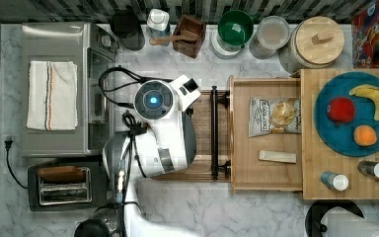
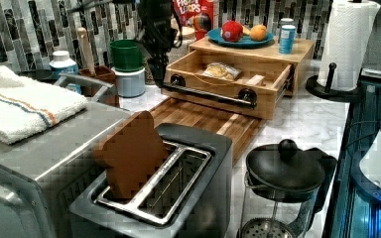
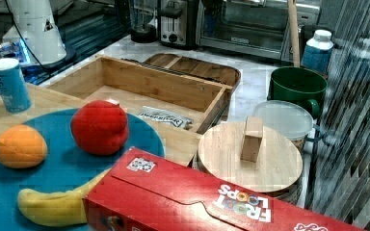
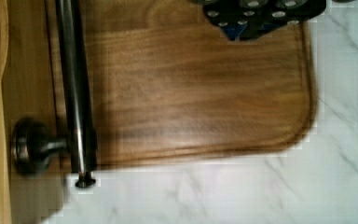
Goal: Close the drawer.
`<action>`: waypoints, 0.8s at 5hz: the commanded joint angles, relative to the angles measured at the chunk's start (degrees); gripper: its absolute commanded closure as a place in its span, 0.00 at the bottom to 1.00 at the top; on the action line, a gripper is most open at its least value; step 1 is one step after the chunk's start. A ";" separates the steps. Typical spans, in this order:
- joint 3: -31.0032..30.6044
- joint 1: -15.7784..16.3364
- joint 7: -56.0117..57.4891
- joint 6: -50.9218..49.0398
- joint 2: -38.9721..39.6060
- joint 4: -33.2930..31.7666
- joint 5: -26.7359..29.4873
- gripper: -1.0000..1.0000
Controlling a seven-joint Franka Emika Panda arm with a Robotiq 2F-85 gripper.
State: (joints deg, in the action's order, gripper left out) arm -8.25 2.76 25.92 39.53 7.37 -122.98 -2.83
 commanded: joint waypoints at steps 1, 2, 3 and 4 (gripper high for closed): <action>2.90 -2.71 8.46 6.28 4.50 -6.39 -4.12 1.00; 3.63 -4.30 13.59 4.51 3.76 -6.12 -3.22 1.00; 4.99 -6.00 17.75 4.05 2.07 -6.52 -3.29 1.00; 5.61 -8.74 23.04 3.49 0.86 -6.00 -2.64 1.00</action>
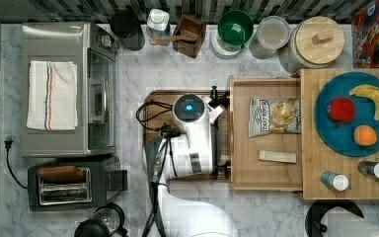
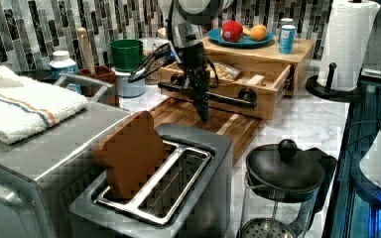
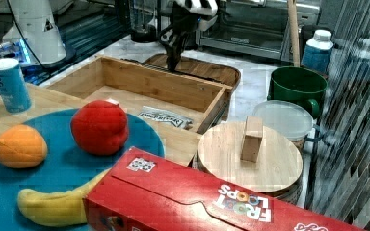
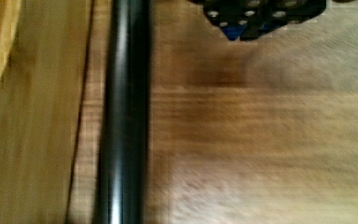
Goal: Close the drawer.
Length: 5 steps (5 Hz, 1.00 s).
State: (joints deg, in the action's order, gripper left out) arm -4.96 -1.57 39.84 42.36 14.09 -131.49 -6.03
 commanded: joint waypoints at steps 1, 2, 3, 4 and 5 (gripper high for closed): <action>1.51 -8.25 11.80 1.46 -5.94 3.57 -0.73 1.00; 3.61 -10.28 16.42 6.23 -4.98 3.45 0.53 1.00; 4.43 -13.13 20.01 10.41 -2.69 3.94 0.81 1.00; 4.76 -15.78 23.61 15.07 -0.64 3.84 -0.10 1.00; 7.10 -15.99 21.88 14.22 -1.84 4.42 -3.80 1.00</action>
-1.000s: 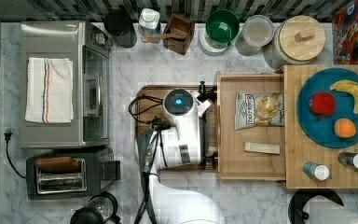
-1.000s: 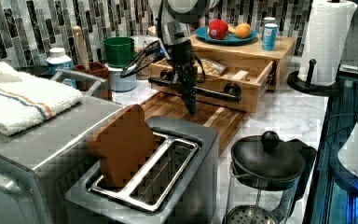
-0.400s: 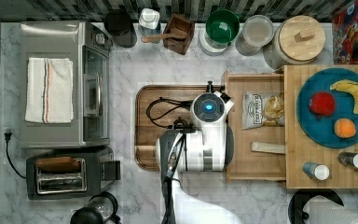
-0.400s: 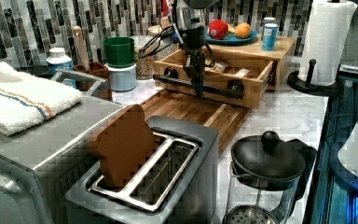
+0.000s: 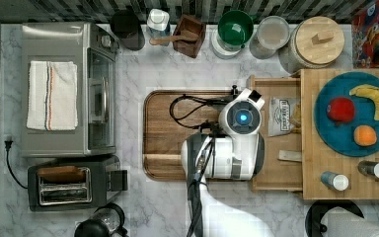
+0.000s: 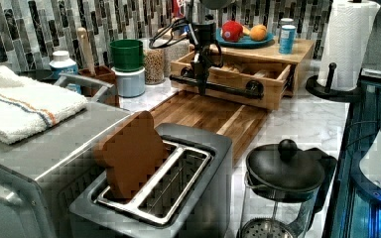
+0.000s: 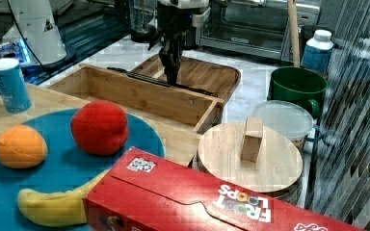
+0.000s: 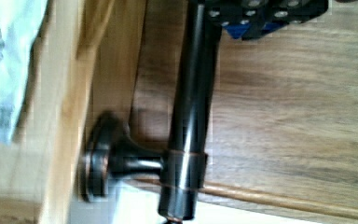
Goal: Close the drawer.
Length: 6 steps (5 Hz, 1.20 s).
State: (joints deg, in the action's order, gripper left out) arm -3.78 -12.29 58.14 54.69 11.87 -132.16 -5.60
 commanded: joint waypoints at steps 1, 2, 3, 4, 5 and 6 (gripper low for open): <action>6.41 -7.79 7.79 -2.01 -0.08 7.87 -1.81 1.00; 6.21 -11.29 11.95 -0.04 1.55 10.00 0.23 1.00; 7.30 -12.94 16.38 2.03 4.89 13.21 0.42 1.00; 8.58 -13.79 17.07 1.52 5.34 14.99 -1.62 1.00; 9.41 -14.42 15.90 -0.42 5.12 16.99 -3.31 1.00; 10.73 -13.49 13.98 -3.68 4.70 19.07 -5.36 1.00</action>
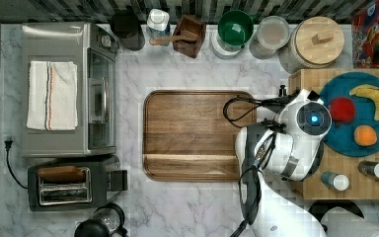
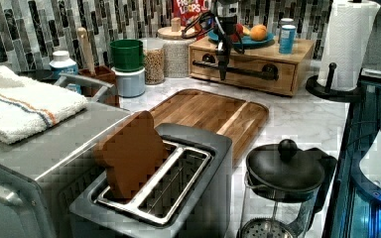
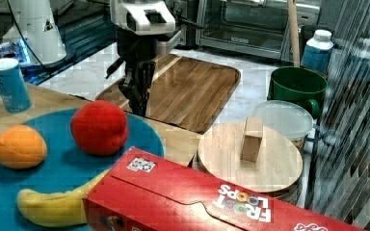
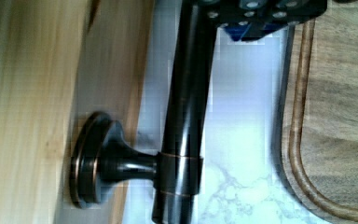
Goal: Close the drawer.
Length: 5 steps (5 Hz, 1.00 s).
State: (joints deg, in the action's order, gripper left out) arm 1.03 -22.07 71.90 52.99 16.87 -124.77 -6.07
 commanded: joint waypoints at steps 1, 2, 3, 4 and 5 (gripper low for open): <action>5.90 -3.86 0.79 -3.12 0.16 13.33 -5.76 1.00; 5.86 -3.89 0.80 -3.12 0.16 13.33 -5.78 1.00; 5.91 -3.84 0.82 -3.10 0.16 13.33 -5.76 1.00; 5.92 -3.82 0.79 -3.11 0.16 13.33 -5.75 1.00; 6.25 -3.52 0.89 -3.09 0.17 13.32 -5.60 1.00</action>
State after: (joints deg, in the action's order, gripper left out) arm 1.47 -21.18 71.90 48.29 17.65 -121.87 -7.71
